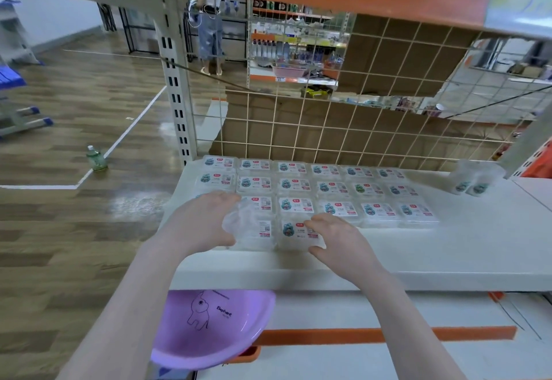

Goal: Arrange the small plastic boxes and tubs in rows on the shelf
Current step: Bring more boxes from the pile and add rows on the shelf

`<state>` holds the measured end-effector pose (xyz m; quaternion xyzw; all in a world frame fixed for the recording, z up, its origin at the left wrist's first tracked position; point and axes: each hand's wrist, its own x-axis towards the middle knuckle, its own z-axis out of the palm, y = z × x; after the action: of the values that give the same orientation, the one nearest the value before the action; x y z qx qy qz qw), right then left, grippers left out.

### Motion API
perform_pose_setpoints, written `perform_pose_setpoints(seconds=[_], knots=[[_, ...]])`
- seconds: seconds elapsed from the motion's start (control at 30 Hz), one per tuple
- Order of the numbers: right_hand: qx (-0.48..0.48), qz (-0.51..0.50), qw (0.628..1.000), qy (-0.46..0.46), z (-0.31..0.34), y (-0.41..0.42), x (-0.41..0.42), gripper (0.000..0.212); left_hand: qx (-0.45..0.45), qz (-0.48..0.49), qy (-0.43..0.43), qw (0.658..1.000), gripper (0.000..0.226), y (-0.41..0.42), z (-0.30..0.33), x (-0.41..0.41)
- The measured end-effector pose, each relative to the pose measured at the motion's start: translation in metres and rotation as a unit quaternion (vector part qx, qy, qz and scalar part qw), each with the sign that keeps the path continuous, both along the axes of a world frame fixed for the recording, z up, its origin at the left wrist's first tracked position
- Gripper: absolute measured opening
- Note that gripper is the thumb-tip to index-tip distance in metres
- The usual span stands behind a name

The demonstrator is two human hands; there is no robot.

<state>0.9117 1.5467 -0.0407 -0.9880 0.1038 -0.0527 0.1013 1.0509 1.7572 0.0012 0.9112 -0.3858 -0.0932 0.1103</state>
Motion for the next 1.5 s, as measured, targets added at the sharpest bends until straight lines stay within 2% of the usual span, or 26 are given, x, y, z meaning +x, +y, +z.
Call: perform_pose_setpoints(seconds=[0.2,0.33,0.6,0.7,0.9,1.17,1.27,1.5], knots=[[0.025,-0.006,1.000,-0.009,0.000,0.001,-0.003,0.046,-0.007,-0.017,-0.002,1.000,0.079,0.002,-0.003,0.000],[0.040,-0.036,0.996,-0.065,0.000,-0.009,-0.012,0.043,-0.006,-0.023,-0.002,1.000,0.077,-0.003,-0.005,-0.003],[0.006,-0.086,0.990,-0.115,-0.003,-0.072,-0.035,0.034,0.015,-0.011,-0.022,1.000,0.072,-0.045,-0.002,-0.022],[-0.004,-0.094,0.990,-0.103,-0.006,-0.103,-0.039,0.034,0.025,-0.014,-0.027,0.999,0.072,-0.071,0.001,-0.030],[-0.012,-0.074,0.987,-0.145,-0.014,-0.156,-0.047,0.021,0.047,0.003,-0.044,0.998,0.066,-0.126,0.006,-0.047],[-0.007,-0.023,0.981,-0.194,-0.024,-0.195,-0.052,0.019,0.088,0.000,-0.054,0.995,0.067,-0.183,0.002,-0.060],[-0.020,-0.006,0.975,-0.222,-0.028,-0.199,-0.054,0.020,0.090,0.004,-0.029,0.995,0.066,-0.193,-0.005,-0.062],[-0.018,-0.009,0.965,-0.262,-0.038,-0.201,-0.054,0.019,0.091,0.000,-0.036,0.995,0.071,-0.192,-0.014,-0.066]])
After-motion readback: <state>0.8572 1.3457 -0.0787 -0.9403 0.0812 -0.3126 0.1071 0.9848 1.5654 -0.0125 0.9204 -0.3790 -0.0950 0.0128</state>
